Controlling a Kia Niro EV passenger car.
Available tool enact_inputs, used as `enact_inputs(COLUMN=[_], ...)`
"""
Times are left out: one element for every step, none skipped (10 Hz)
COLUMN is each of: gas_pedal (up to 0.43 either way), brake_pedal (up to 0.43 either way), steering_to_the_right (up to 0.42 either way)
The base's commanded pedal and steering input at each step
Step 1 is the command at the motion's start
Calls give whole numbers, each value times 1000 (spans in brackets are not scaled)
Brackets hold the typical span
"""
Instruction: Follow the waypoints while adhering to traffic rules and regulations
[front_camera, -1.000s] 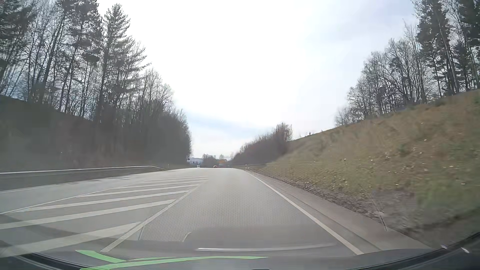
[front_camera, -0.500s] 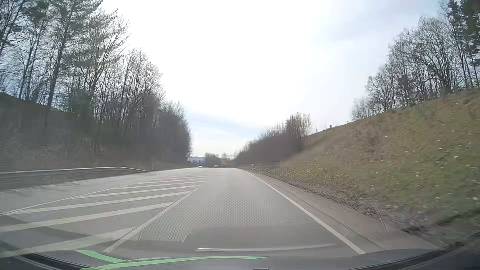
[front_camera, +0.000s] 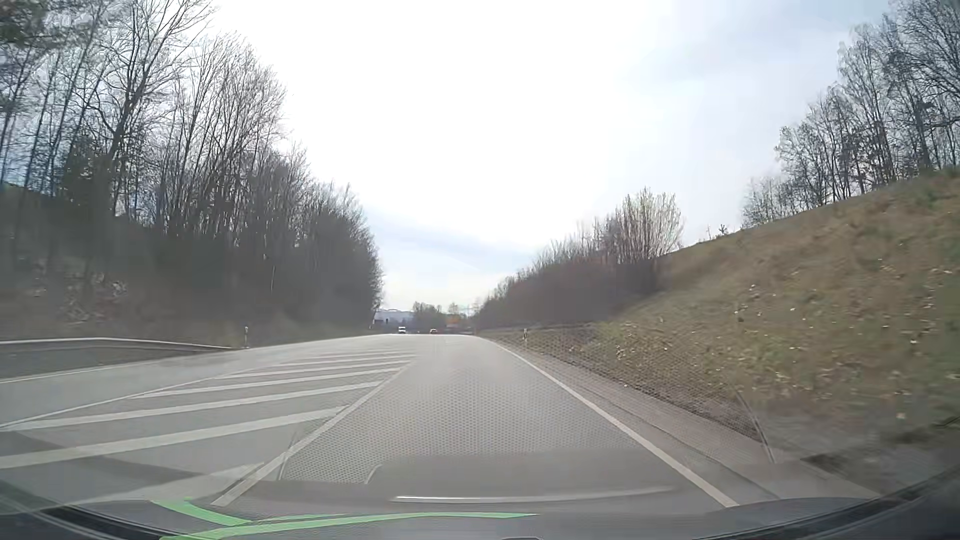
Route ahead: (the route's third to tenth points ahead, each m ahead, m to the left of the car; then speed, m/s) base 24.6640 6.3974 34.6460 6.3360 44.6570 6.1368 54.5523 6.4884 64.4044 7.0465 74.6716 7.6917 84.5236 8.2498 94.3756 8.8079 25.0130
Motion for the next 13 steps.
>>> enact_inputs(gas_pedal=[150, 150, 150, 138, 138, 138, 138, 138, 138, 138, 150, 150, 150], brake_pedal=[0, 0, 0, 0, 0, 0, 0, 0, 0, 0, 0, 0, 0], steering_to_the_right=[-4, -4, -4, -4, -4, -4, -4, -4, -4, -4, -4, -4, -4])
